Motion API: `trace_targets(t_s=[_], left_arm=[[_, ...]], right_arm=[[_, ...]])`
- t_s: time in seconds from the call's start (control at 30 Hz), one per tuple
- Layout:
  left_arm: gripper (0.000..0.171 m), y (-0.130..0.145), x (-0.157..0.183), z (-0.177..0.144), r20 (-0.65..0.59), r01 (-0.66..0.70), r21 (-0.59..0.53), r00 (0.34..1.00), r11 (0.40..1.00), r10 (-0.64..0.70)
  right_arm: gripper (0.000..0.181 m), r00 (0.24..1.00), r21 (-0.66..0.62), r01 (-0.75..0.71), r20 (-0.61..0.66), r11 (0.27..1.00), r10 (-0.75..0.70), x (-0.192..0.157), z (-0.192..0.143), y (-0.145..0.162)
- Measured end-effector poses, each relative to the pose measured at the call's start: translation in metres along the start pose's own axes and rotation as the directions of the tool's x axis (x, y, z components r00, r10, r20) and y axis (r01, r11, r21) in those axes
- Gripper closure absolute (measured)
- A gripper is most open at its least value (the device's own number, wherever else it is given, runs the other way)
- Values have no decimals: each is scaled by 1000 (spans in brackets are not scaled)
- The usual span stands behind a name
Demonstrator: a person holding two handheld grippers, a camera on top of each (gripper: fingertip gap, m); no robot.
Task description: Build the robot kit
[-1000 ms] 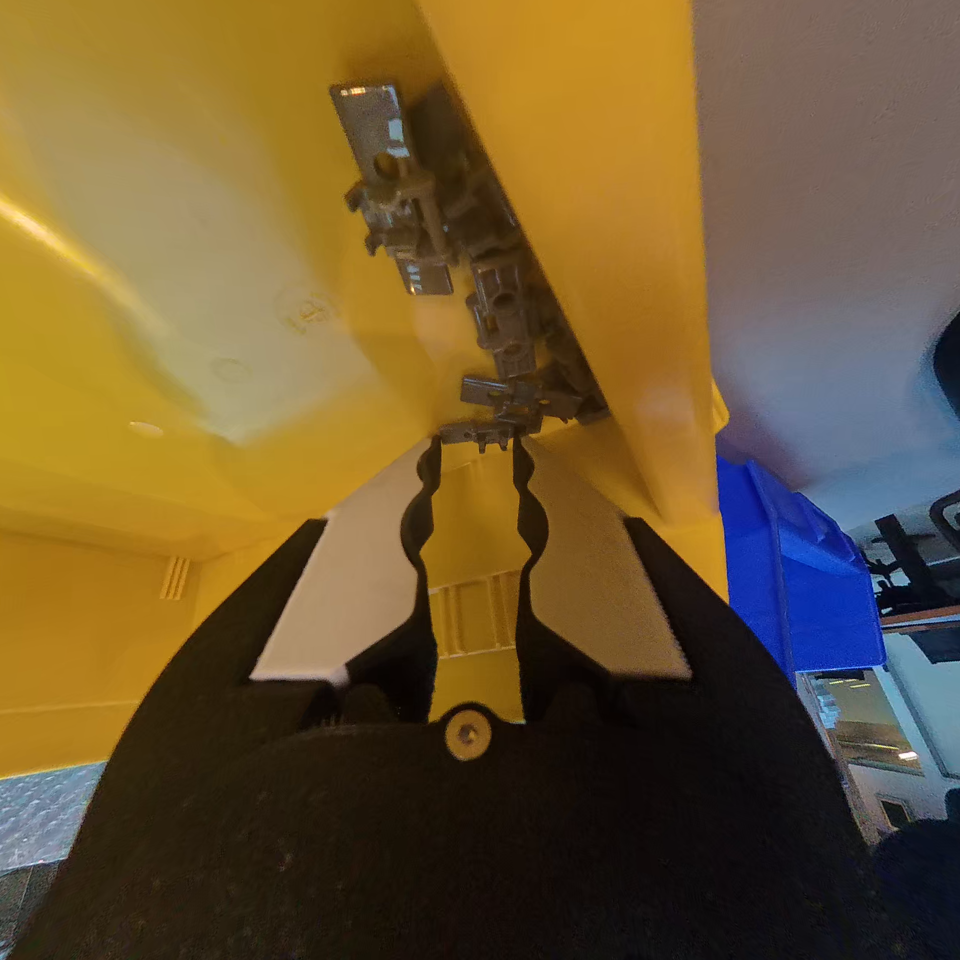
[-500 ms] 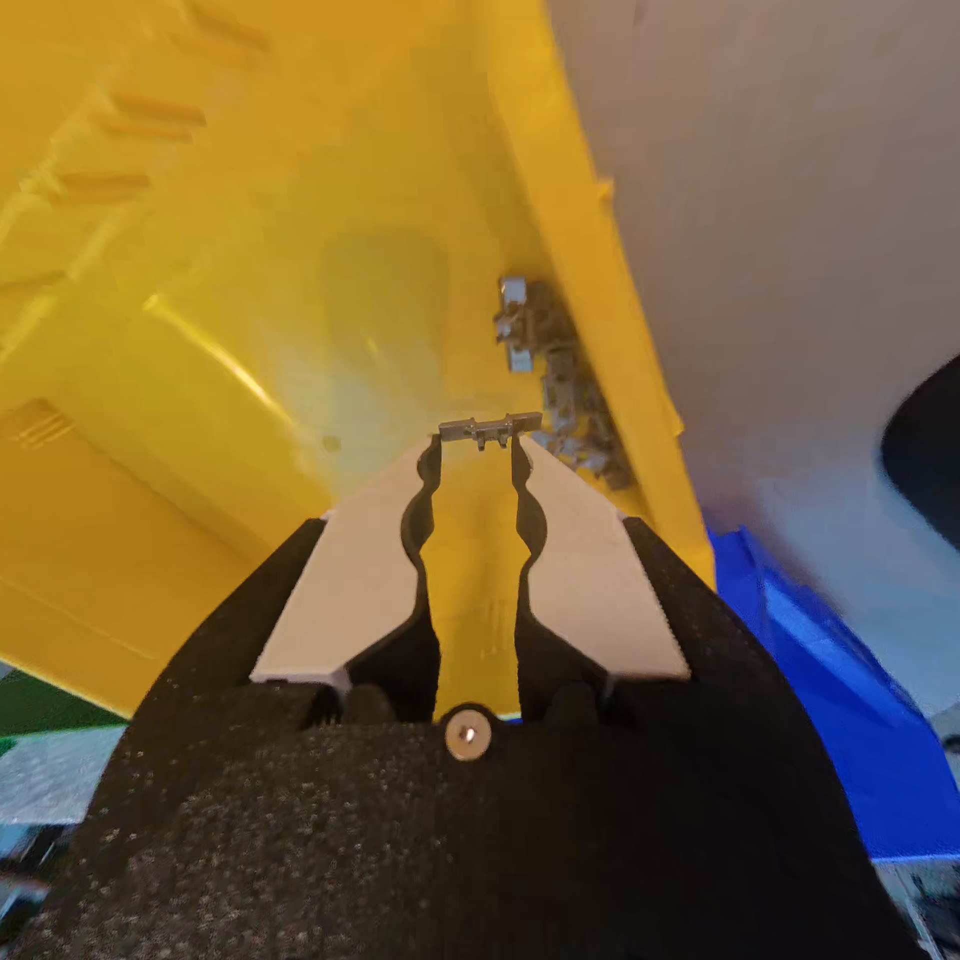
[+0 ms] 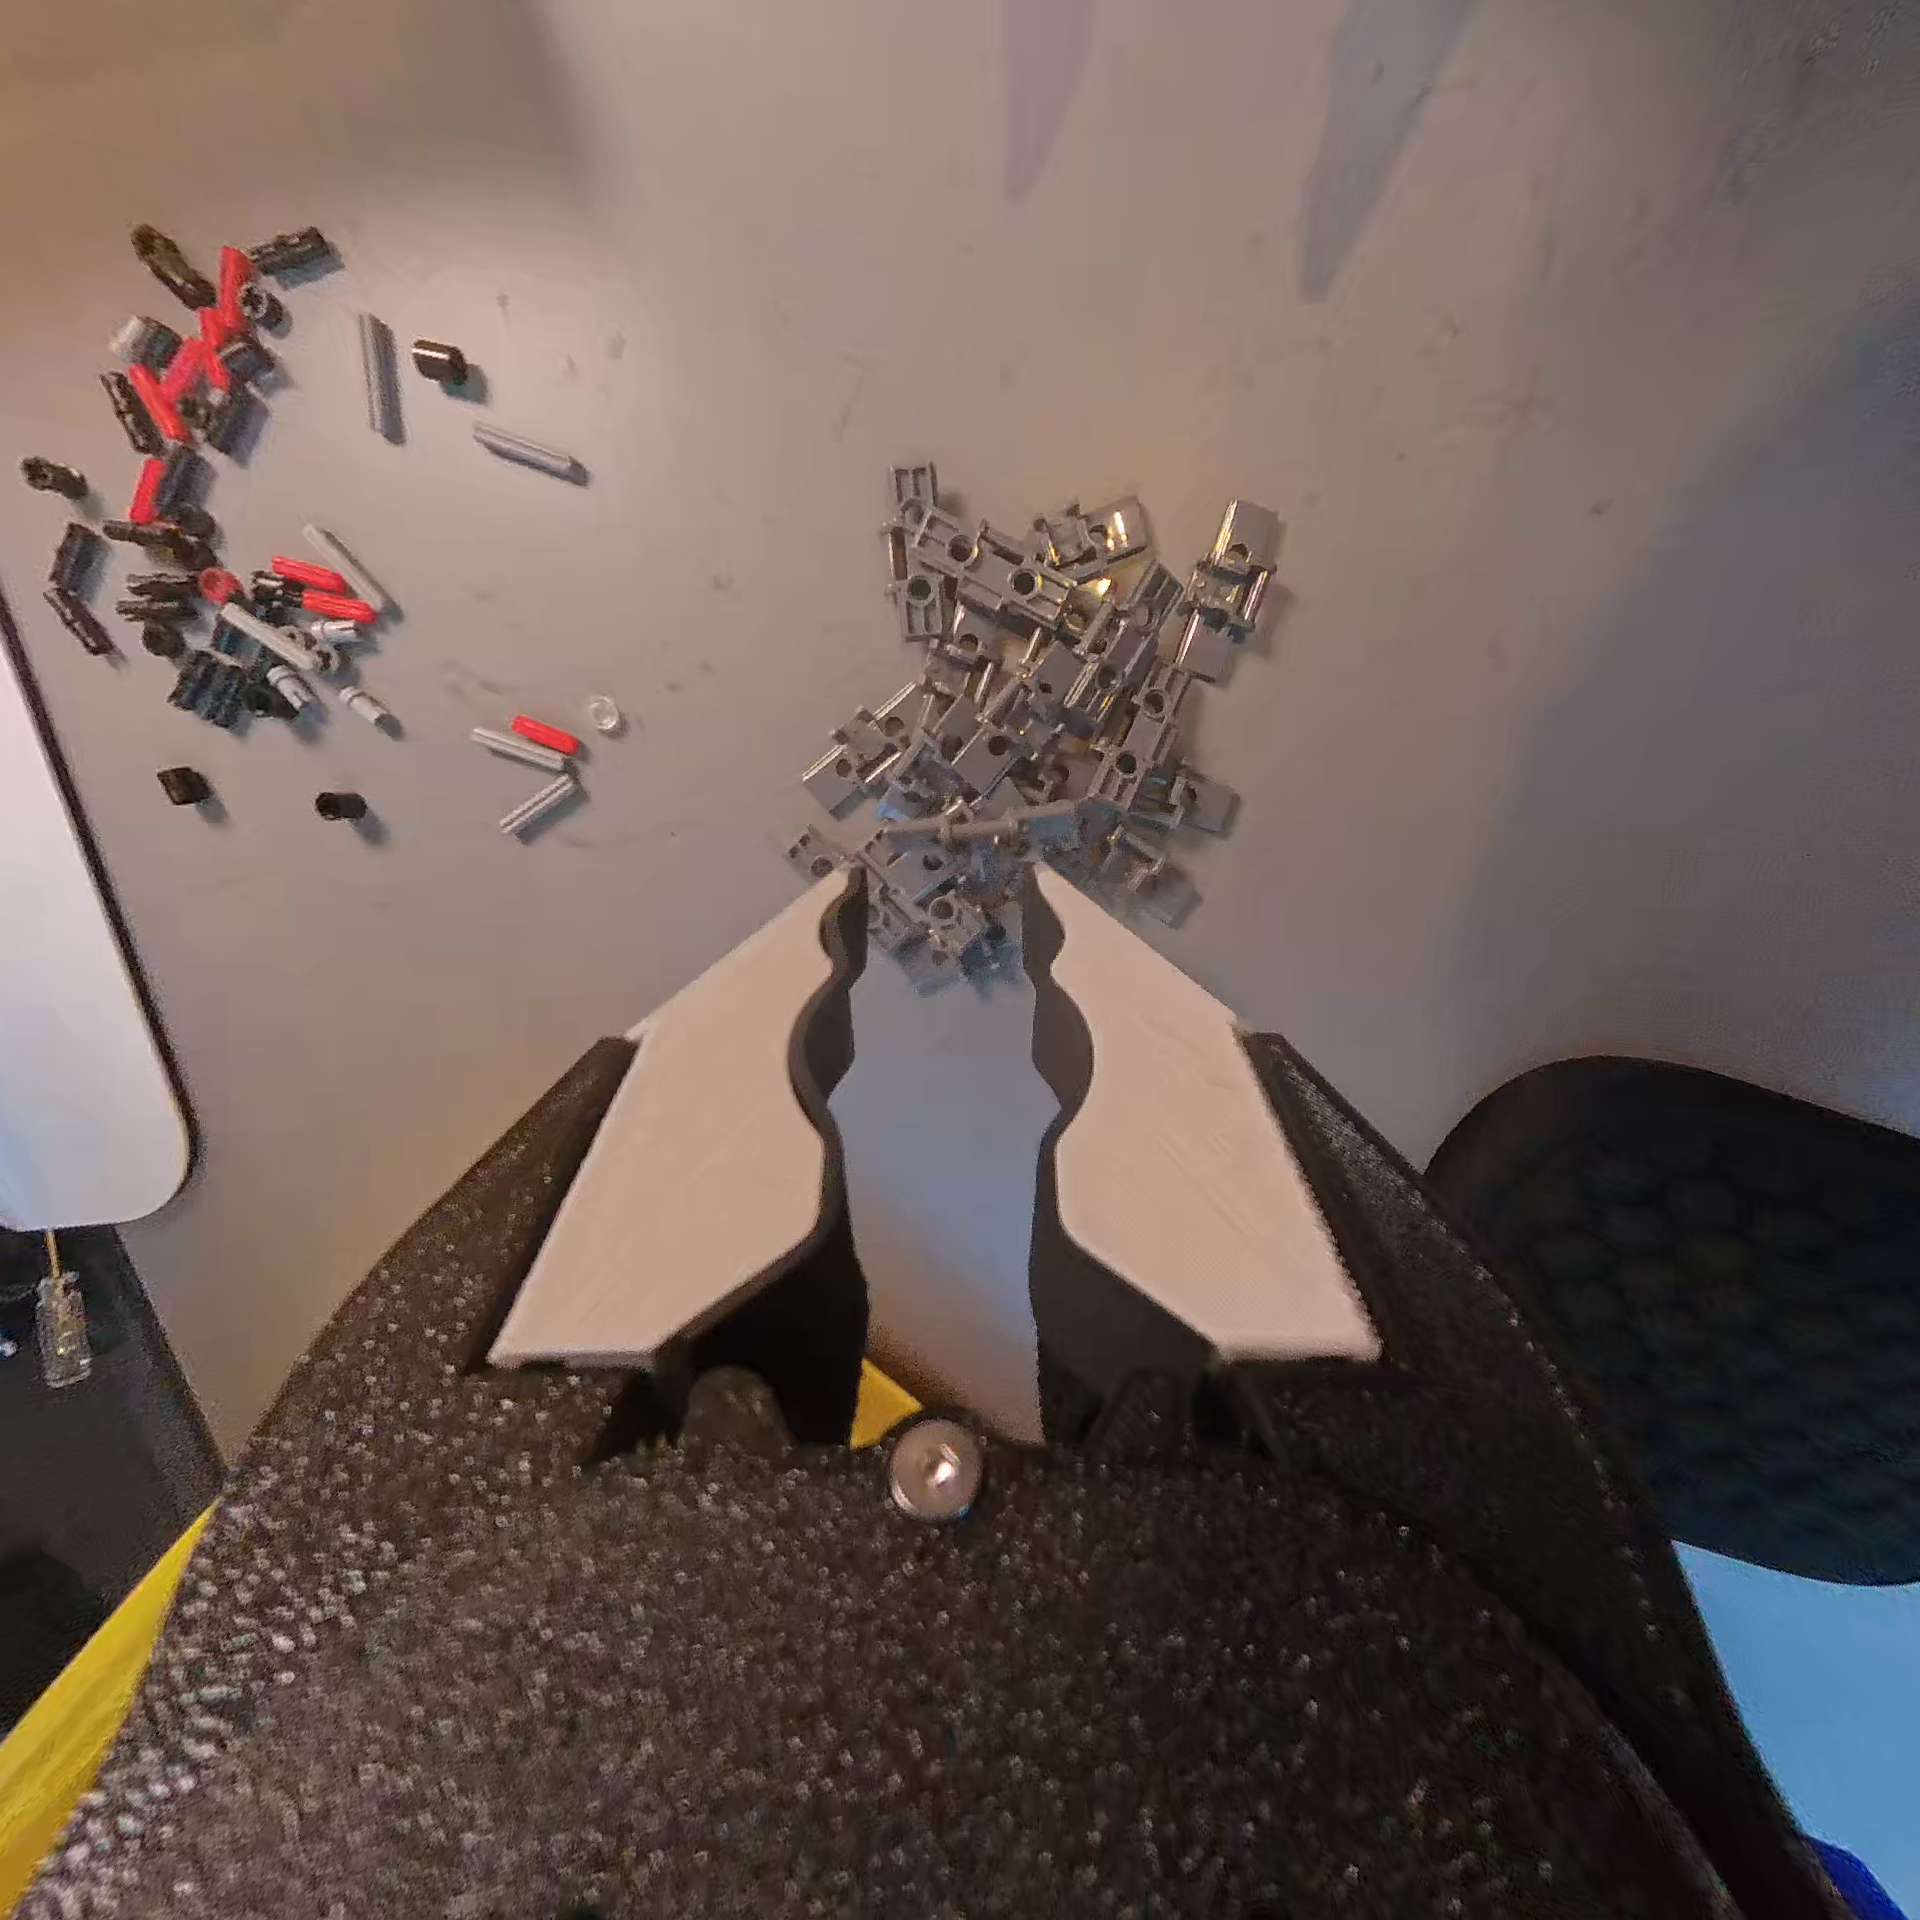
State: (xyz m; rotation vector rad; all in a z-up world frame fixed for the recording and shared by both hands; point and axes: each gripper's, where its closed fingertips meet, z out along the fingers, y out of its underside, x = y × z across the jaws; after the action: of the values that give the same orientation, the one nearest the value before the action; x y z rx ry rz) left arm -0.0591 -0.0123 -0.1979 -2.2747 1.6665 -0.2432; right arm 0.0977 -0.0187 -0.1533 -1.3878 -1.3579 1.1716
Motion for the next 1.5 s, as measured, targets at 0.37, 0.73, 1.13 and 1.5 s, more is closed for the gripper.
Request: trace_targets(t_s=[0.37,0.73,1.13,1.5], left_arm=[[136,156,-33,-61,91,370,-279,929,886,-359],[146,148,2,-31,-59,414,-314,890,854,-453],[150,117,-1,-46,-85,498,-189,850,846,-519],[145,134,-19,-37,-48,513,-230,843,827,-536]], right_arm=[[120,1000,-7,2,15,1000,-2,-2,1,1],[120,1000,1,-6,4,1000,6,0,0,0],[120,1000,5,2,6,1000,-2,-1,0,-1],[120,1000,7,-18,10,1000,18,0,0,-1]])
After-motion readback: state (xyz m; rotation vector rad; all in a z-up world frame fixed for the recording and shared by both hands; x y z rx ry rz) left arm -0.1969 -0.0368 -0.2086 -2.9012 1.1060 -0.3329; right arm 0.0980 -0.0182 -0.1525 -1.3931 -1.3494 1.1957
